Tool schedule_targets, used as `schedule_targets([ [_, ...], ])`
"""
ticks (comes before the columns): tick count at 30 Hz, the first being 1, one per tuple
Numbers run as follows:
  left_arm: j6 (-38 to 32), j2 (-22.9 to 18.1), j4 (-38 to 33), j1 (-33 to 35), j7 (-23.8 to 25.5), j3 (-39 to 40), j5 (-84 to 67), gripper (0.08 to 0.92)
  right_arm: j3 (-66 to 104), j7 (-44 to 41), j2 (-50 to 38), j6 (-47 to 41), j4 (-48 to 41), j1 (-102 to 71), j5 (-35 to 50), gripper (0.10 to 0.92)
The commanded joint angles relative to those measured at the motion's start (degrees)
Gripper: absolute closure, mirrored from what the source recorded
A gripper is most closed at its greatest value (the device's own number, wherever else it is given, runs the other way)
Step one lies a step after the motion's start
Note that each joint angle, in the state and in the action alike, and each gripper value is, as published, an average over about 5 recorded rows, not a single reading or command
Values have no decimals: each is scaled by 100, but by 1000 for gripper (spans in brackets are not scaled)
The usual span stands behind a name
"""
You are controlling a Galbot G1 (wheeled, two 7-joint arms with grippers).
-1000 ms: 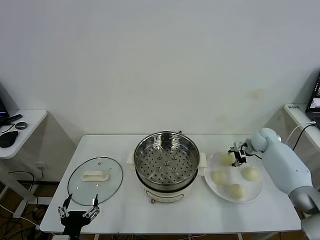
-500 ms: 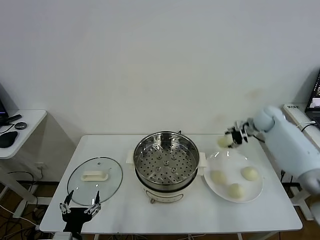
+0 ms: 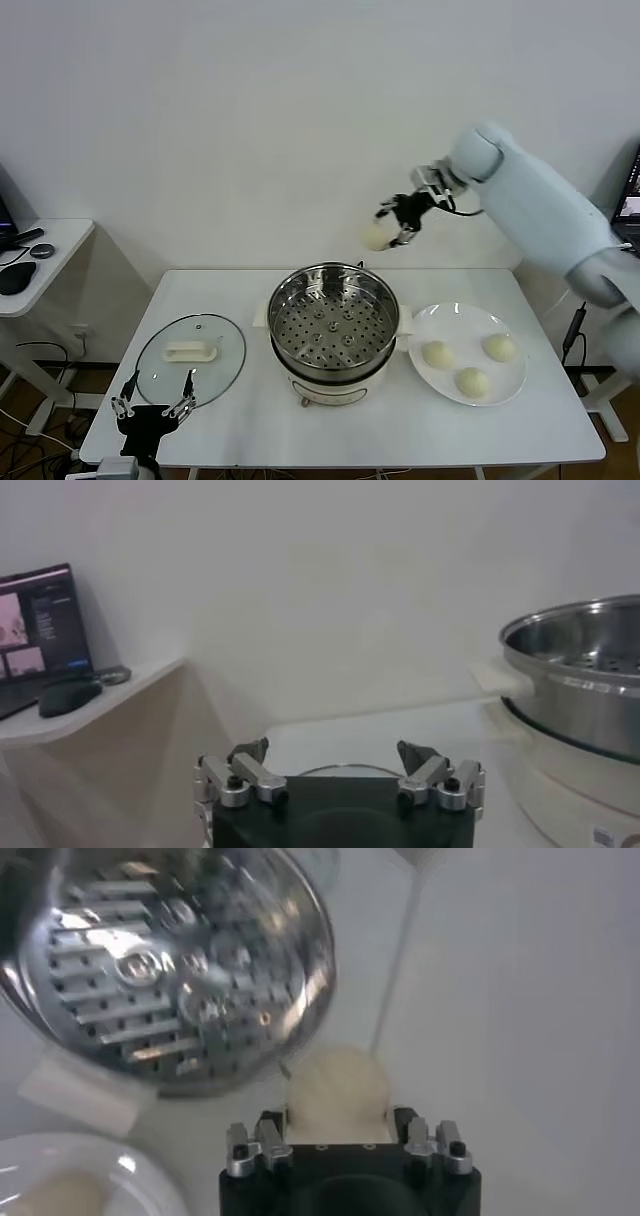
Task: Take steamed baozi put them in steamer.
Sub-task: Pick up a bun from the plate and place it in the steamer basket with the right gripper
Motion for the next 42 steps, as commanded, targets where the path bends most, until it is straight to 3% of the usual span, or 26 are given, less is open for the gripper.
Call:
schedule_targets([
  [1,-2,-35,7,-17,-14,-4,-2,177,-791,-376,733,2642,33,418,-361,400],
  [11,3,-114,-9,8,-29,-5,-56,177,-1045,-64,734,2955,756,-245,-1817,397],
  [20,10,-133,-3,28,-26,-25,-79,177,-673,74,1109,2956,321,-574,-2481,397],
  [26,7,-125,1,59,-37,-12,-99,177,-371,665,1443,2955,-157,-719,-3125,397],
  [42,12,-92,100,8,-36,-16,-121,177,-262,1060,1862,2949,-845,-834,-3179,397],
])
